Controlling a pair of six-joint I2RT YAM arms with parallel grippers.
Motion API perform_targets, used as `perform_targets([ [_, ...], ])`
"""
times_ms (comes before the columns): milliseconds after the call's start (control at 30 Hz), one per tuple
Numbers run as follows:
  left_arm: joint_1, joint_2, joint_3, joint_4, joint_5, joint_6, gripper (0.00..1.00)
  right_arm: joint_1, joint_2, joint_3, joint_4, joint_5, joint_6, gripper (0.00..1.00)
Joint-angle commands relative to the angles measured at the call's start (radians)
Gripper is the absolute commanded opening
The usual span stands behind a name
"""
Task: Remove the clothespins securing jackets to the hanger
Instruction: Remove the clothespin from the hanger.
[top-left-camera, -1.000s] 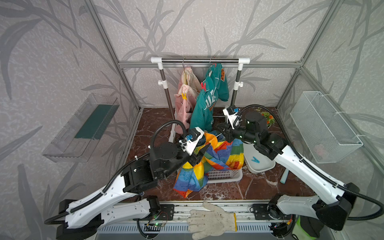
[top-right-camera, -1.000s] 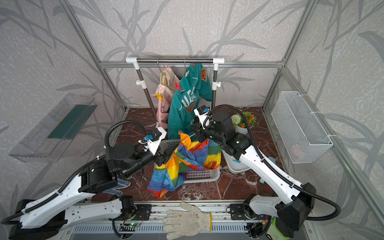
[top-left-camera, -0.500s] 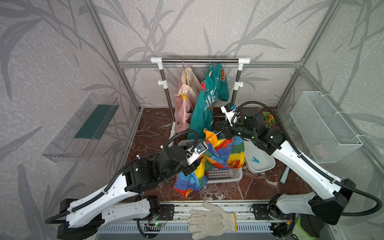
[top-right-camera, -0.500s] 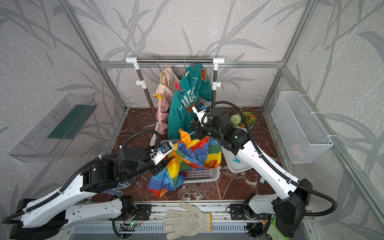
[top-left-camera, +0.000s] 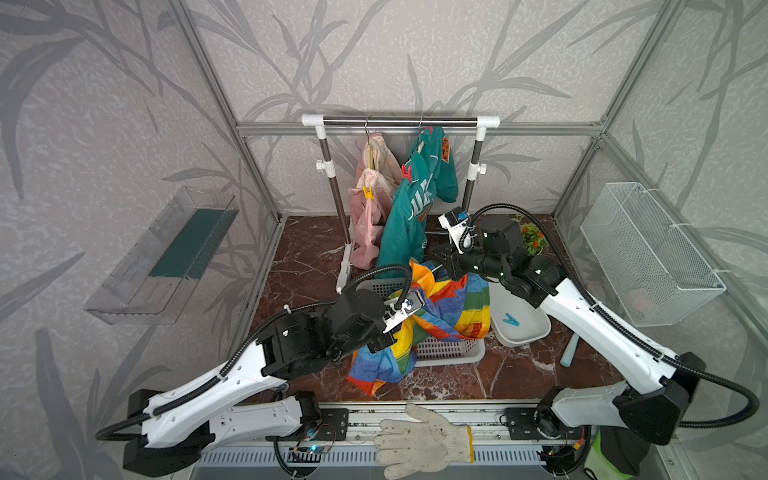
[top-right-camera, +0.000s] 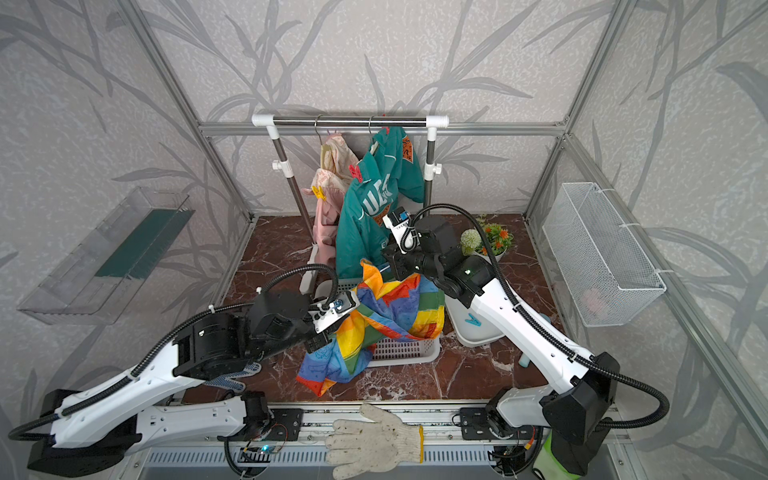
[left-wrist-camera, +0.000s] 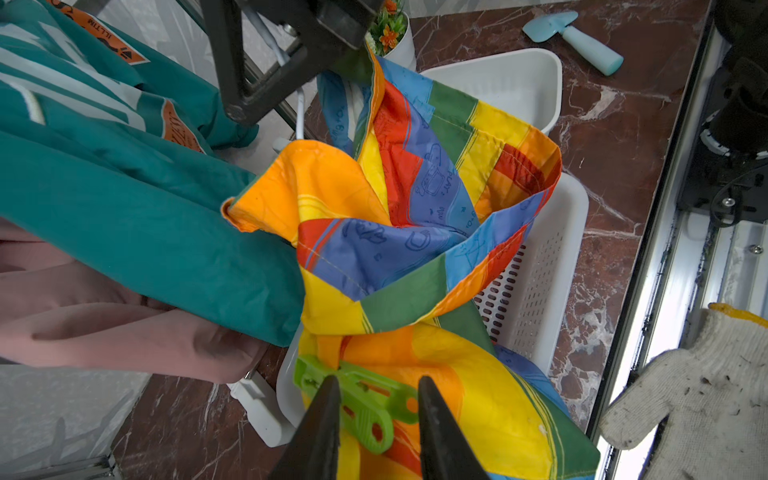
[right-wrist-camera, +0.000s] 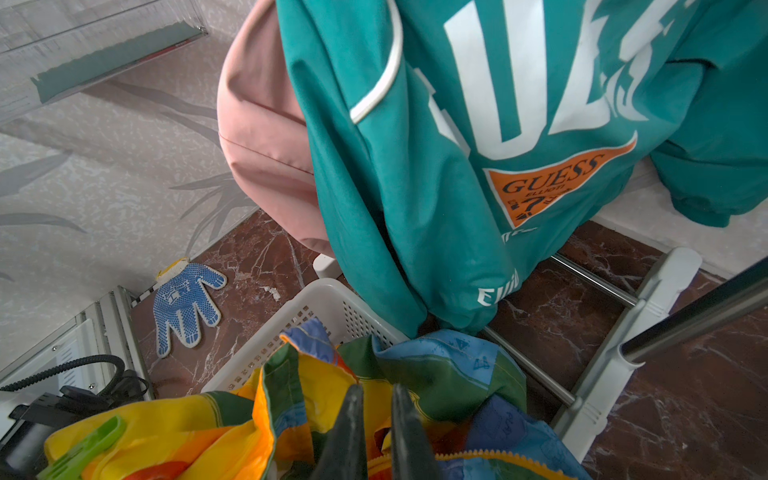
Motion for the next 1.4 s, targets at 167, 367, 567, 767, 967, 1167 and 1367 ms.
perform_targets([
  [167, -0.011, 0.019, 0.022, -0.032, -0.061, 0.055, 0.34, -0.006, 0.006, 0.053, 0.006, 0.015, -0.012, 0.02],
  [367, -0.027, 0.021, 0.026, -0.035, -0.095, 0.085, 0.46, -0.006, 0.013, 0.059, -0.003, 0.018, -0.016, 0.02],
  [567, -0.049, 0.043, 0.039, -0.059, -0.161, 0.096, 0.45, -0.005, 0.018, 0.059, 0.0, 0.018, -0.011, 0.02],
  [767, -0.057, 0.059, 0.036, -0.05, -0.196, 0.096, 0.38, -0.006, 0.017, 0.063, -0.001, 0.019, -0.01, 0.02],
  [967, -0.058, 0.041, 0.028, -0.035, -0.213, 0.097, 0.37, -0.007, 0.017, 0.064, 0.0, 0.016, -0.005, 0.01],
  [1167, -0.061, 0.045, 0.022, -0.023, -0.244, 0.103, 0.36, -0.009, 0.018, 0.065, 0.005, 0.003, 0.002, 0.02],
  [1367, -0.061, 0.035, 0.025, 0.007, -0.237, 0.108, 0.25, -0.009, 0.015, 0.057, 0.005, -0.007, -0.004, 0.01],
])
